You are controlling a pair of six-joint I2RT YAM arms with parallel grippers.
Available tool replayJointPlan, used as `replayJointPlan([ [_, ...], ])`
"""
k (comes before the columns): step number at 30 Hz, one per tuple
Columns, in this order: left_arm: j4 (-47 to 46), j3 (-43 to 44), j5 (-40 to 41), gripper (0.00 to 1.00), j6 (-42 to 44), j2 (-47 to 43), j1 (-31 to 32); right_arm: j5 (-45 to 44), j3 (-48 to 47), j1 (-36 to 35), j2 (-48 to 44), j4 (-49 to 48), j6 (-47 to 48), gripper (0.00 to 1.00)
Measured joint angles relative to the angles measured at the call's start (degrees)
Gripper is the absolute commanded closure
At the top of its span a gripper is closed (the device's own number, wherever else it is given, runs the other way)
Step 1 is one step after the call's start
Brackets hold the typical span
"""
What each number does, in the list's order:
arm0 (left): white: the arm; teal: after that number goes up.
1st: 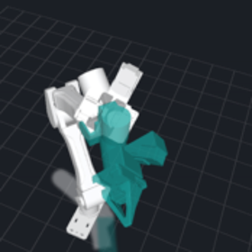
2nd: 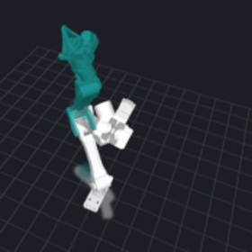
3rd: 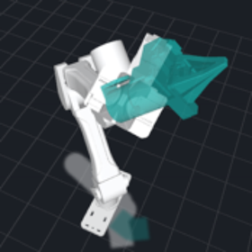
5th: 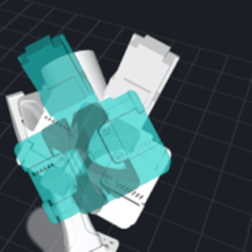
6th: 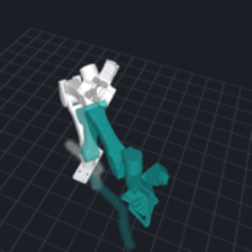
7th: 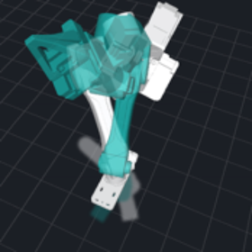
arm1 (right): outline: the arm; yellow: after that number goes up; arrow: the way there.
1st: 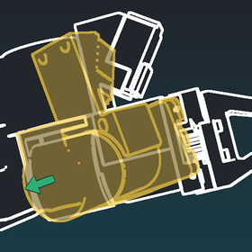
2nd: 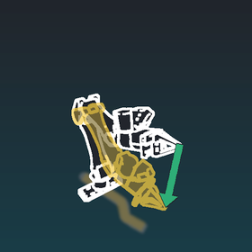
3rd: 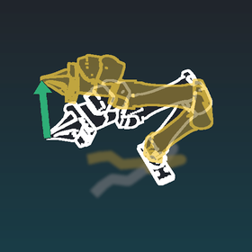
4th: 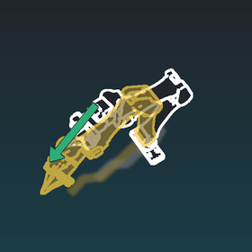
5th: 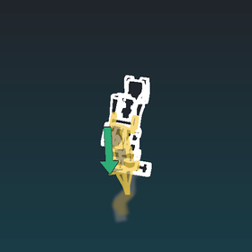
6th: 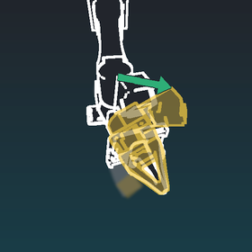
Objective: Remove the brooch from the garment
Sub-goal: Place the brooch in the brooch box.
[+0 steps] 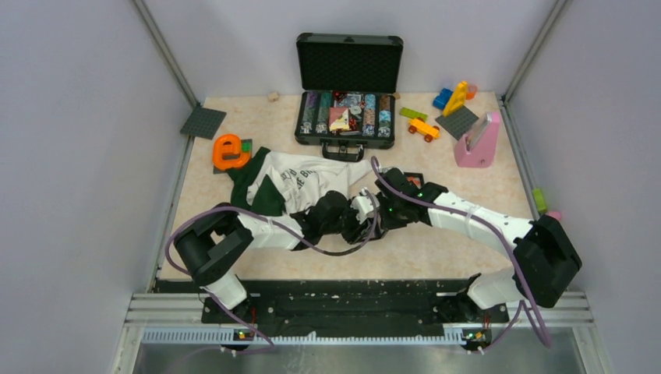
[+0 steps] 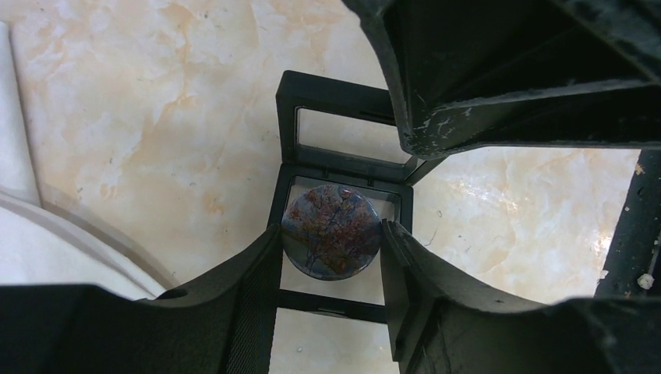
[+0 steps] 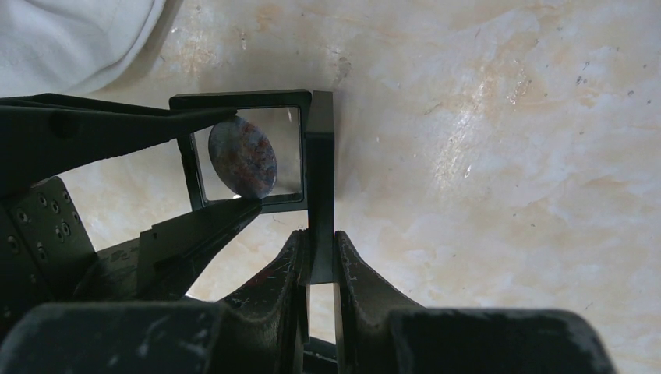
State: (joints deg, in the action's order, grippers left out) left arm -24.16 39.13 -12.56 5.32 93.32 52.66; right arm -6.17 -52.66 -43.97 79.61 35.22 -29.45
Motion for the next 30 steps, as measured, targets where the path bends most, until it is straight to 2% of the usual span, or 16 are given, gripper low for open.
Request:
replayJointPlan([
  [6, 2.4, 2.3, 0.0, 0.46, 0.2, 1.9, 0.0, -0.3, 0.0, 0.5, 0.1, 0.3, 0.0, 1.0],
  [8, 3.1, 2.9, 0.2, 0.4, 0.2, 2.2, 0.0, -0.4, -0.1, 0.8, 0.2, 0.5, -0.1, 1.0],
  [10, 3.4, 3.0, 0.3, 0.27, 0.2, 2.2, 0.0, -0.7, -0.4, 0.8, 0.6, 0.8, -0.1, 1.0],
  [11, 3.9, 3.2, 0.4, 0.24, 0.2, 2.2, 0.0, -0.9, -0.5, 0.8, 0.7, 0.8, -0.1, 1.0],
  [20, 6.6, 4.7, 0.4, 0.2, -0.8, 2.7, 0.1, -2.2, -0.7, 1.2, 0.8, 1.5, 0.1, 1.0],
  [22, 6.8, 4.7, 0.5, 0.19, -1.1, 2.4, 0.2, -2.3, -0.8, 1.2, 0.8, 1.5, 0.3, 0.93],
  [25, 7.6, 4.7, 0.7, 0.18, -2.3, 1.1, 0.2, -2.3, -1.3, 1.1, 1.1, 1.7, 0.7, 0.71],
  [26, 7.9, 4.7, 1.1, 0.18, -2.9, 0.2, 0.2, -2.1, -1.7, 1.0, 1.6, 1.7, 1.0, 0.67],
  [28, 8.4, 4.7, 2.1, 0.18, -4.7, -1.8, 0.3, -1.9, -2.1, 1.0, 2.1, 1.7, 1.4, 0.61],
  [30, 9.3, 4.7, 3.1, 0.19, -6.8, -4.0, 0.3, -1.2, -2.6, 0.9, 2.9, 1.7, 1.6, 0.59],
])
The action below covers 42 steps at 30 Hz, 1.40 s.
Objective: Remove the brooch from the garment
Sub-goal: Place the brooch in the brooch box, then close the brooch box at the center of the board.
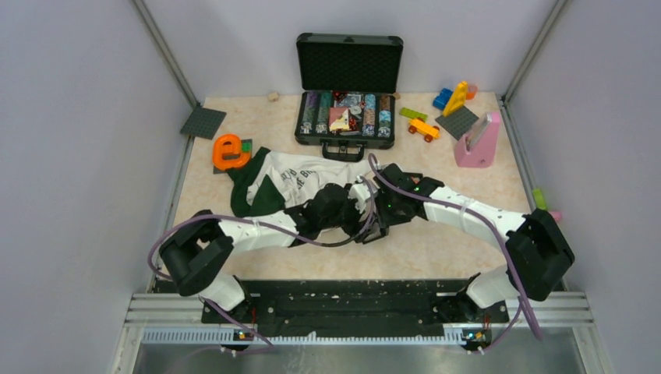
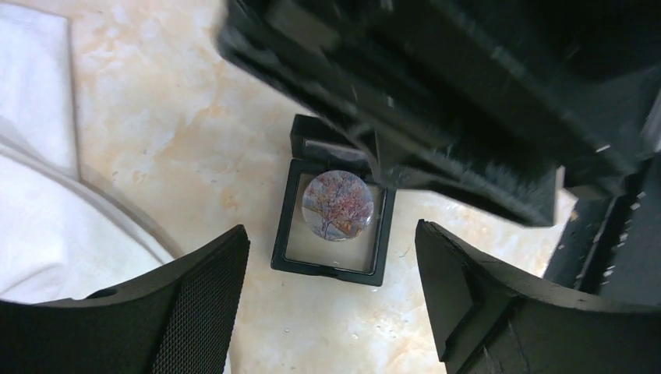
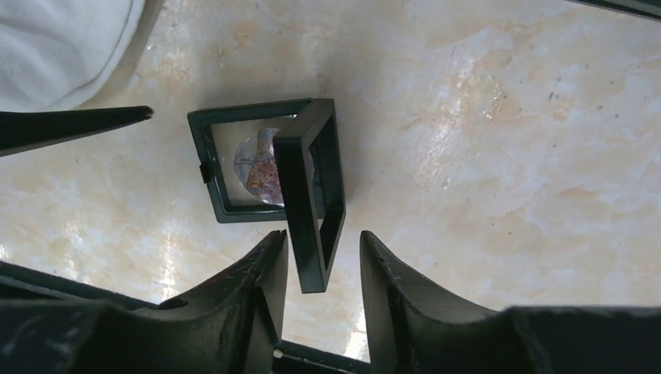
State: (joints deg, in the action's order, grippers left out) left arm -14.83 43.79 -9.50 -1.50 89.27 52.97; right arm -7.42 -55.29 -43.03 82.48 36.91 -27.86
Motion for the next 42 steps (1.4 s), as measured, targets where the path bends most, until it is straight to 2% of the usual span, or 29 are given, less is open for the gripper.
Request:
replayJointPlan([
  [2, 0.6, -0.1, 0.8, 0.22, -2.8, -2.4, 0.0, 0.5, 0.0, 0.0, 0.2, -0.1, 0.3, 0.59],
  [7, 0.7, -2.3, 3.5, 0.43, -10.0, -7.1, 0.0, 2.0, -0.4, 0.0, 0.2, -0.3, 0.3, 0.54],
  [10, 0.7, -4.3, 5.0, 0.52, -14.7, -7.5, -0.4, 3.6, -0.7, 0.0, 0.1, -1.0, 0.3, 0.51],
  [12, 0.8, -5.6, 5.6, 0.6, -17.4, -7.4, -0.7, 4.5, -0.7, 0.0, -0.3, -1.4, 0.3, 0.53],
  [14, 0.8, -6.6, 6.0, 0.65, -20.5, -7.1, -1.2, 4.9, -0.7, -0.1, -1.0, -1.6, 0.3, 0.6],
  [18, 1.2, -6.8, 6.8, 0.7, -26.6, -5.0, -1.8, 5.0, -0.7, -0.1, -2.3, -1.9, 0.3, 0.73],
  [28, 3.5, -5.8, 7.9, 0.8, -34.0, 0.5, -3.0, 5.6, -0.6, -0.1, -2.3, -3.1, 0.2, 0.87],
  [37, 3.5, -5.4, 7.8, 0.89, -35.6, 2.2, -3.8, 6.4, -0.6, -0.1, -2.4, -4.4, -0.2, 0.88],
  [42, 3.1, -5.1, 7.7, 0.94, -36.1, 3.1, -3.8, 4.0, -0.6, 0.1, -4.0, -3.3, -0.1, 0.89],
])
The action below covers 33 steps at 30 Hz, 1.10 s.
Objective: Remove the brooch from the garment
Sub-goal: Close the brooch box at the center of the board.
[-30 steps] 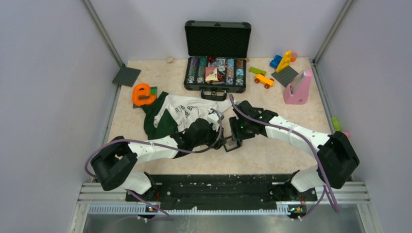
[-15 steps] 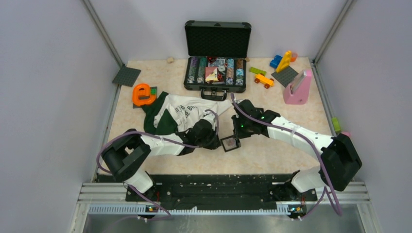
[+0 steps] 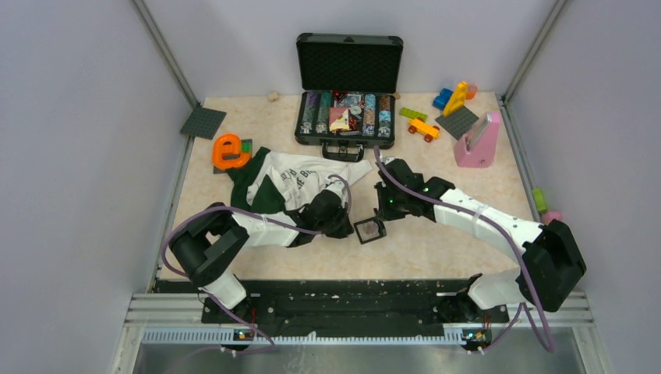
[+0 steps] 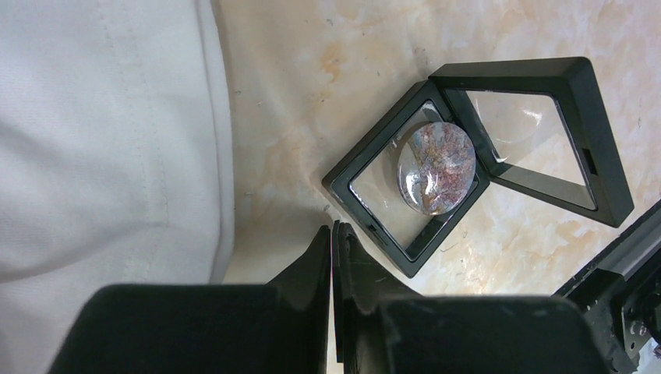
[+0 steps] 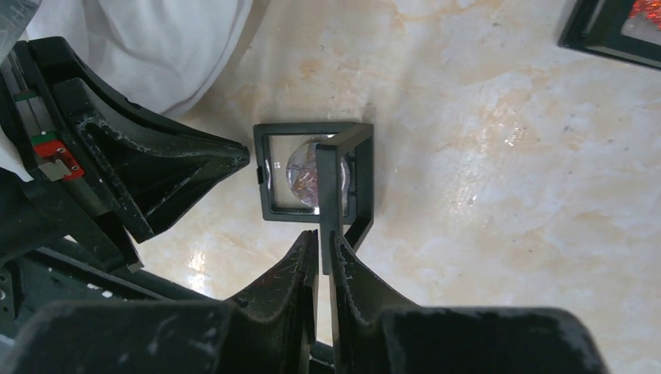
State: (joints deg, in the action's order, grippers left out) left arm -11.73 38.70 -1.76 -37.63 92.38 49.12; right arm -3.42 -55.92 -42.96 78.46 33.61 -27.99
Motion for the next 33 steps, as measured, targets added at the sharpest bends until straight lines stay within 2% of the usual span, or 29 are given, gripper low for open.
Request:
replayJointPlan([
  [5, -0.3, 0.6, -0.1, 1.0, 0.0, 0.8, -0.2, -2.3, 0.0, 0.7, -0.8, 1.1, 0.5, 0.9],
  [12, -0.3, 1.1, -0.3, 1.0, 0.0, 1.2, -0.3, -2.0, 1.1, 1.5, -0.7, 0.3, 0.5, 0.92],
  [33, -0.4, 3.0, -2.3, 1.0, 0.3, 3.1, -0.3, 8.0, 4.9, 1.6, 5.3, -7.5, 0.4, 0.91],
])
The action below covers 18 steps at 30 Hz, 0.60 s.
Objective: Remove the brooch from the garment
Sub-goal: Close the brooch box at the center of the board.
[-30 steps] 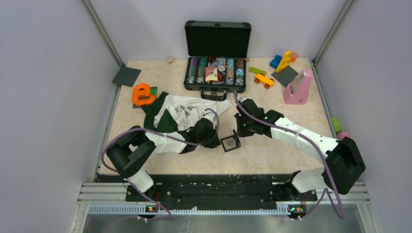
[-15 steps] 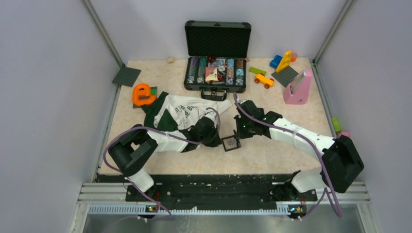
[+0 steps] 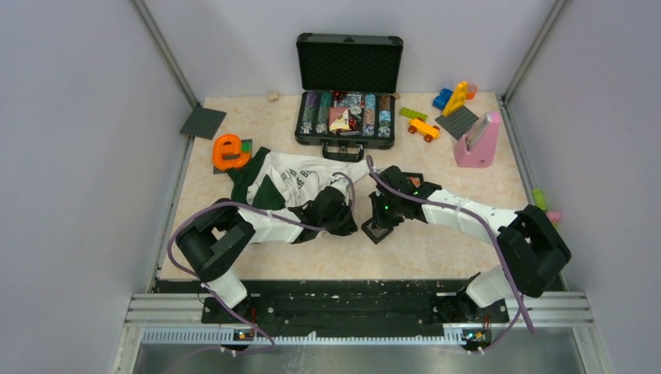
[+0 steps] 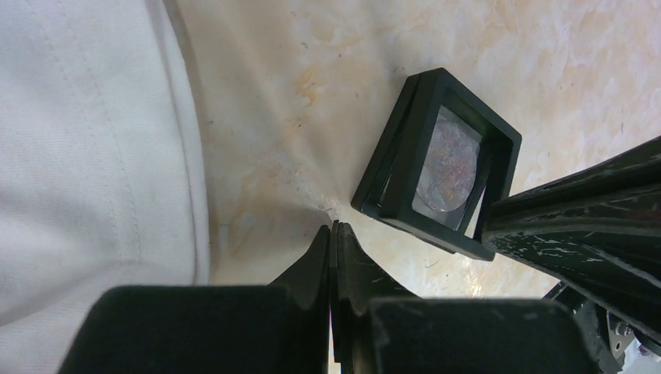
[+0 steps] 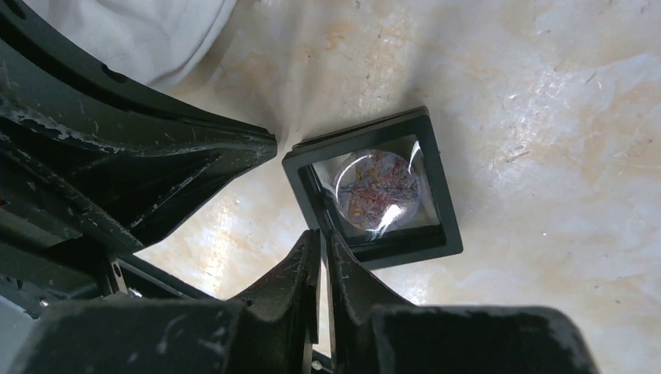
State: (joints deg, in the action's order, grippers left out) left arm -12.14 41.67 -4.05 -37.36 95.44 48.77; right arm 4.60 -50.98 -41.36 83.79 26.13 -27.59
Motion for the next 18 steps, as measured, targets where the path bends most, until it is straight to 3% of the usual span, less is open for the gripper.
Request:
replayJointPlan([
  [5, 0.0, 0.0, -0.1, 1.0, 0.0, 0.0, 0.0, 0.9, 0.1, 0.0, 0.4, -0.3, 0.0, 0.86],
  [8, 0.0, 0.0, 0.0, 1.0, 0.1, 0.0, 0.0, 0.9, 0.1, 0.0, 0.4, -0.3, 0.1, 0.77],
  [18, 5.7, -1.7, 3.8, 1.0, 3.0, -9.9, -0.8, 2.0, 1.9, -1.8, 0.2, -1.4, 0.0, 0.77],
])
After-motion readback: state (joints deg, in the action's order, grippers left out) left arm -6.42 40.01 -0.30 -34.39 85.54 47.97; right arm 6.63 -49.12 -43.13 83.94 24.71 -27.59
